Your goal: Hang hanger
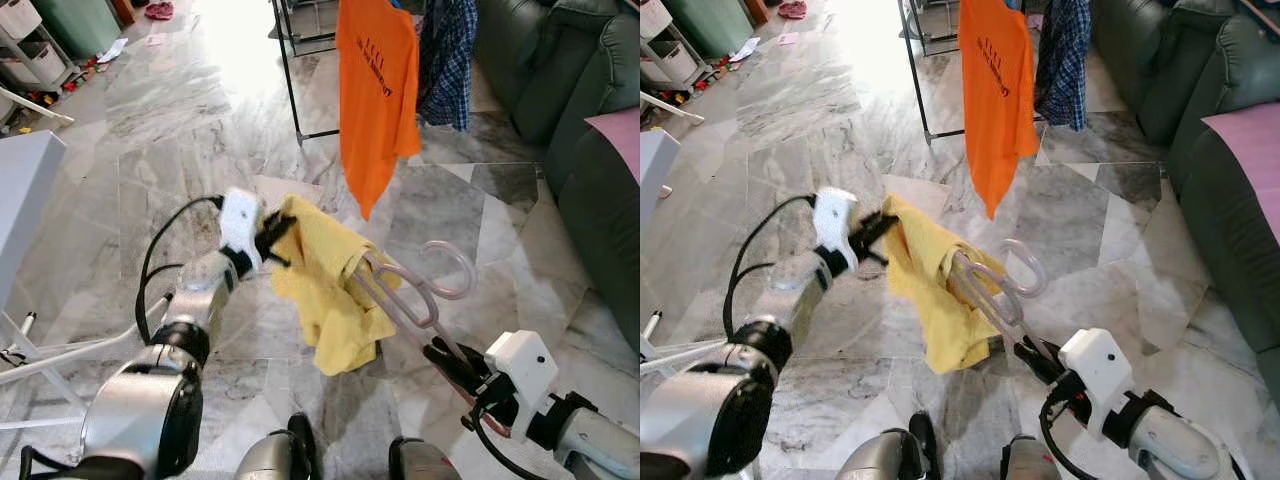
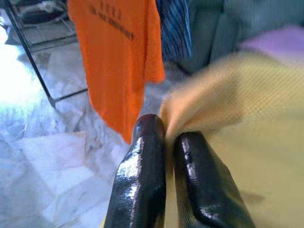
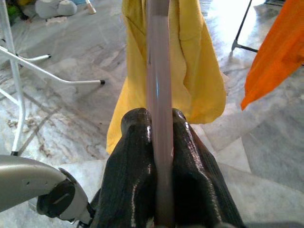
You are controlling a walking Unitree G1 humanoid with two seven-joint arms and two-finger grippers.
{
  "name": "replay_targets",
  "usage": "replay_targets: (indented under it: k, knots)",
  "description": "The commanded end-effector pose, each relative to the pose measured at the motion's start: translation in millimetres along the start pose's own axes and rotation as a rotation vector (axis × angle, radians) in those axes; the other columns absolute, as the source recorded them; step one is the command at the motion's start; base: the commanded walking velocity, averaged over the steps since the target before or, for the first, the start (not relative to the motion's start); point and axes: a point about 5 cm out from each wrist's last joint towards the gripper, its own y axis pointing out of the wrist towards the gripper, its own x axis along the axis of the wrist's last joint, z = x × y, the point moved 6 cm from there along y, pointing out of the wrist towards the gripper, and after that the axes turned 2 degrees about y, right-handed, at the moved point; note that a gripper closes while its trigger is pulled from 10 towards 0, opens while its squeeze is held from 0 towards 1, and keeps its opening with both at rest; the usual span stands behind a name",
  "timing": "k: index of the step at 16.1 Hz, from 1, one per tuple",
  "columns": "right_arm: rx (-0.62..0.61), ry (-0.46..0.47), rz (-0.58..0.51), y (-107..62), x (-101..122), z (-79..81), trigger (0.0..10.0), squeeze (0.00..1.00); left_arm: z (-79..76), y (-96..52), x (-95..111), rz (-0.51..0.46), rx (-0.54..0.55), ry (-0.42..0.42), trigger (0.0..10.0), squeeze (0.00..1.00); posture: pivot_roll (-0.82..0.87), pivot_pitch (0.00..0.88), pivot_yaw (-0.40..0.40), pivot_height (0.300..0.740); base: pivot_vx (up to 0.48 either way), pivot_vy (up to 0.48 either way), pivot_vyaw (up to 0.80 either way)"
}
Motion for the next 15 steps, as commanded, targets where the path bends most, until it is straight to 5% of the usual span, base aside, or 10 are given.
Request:
replay_targets:
  k: [1,15]
  knots:
    - [0.019,-0.003,-0.019,1.2,1.4,7.2,10.0,0.00,7.6,0.4,10.6,-0.033,0.016,-0.028,0.0,0.00,-0.29,0.223,0.155,0.740,0.000,0.000,0.00]
    - [0.021,0.004,-0.005,0.9,-4.1,8.4,10.0,0.00,8.3,2.9,18.9,-0.060,0.015,-0.042,0.0,0.00,-0.29,0.223,0.155,0.740,0.000,0.000,0.00]
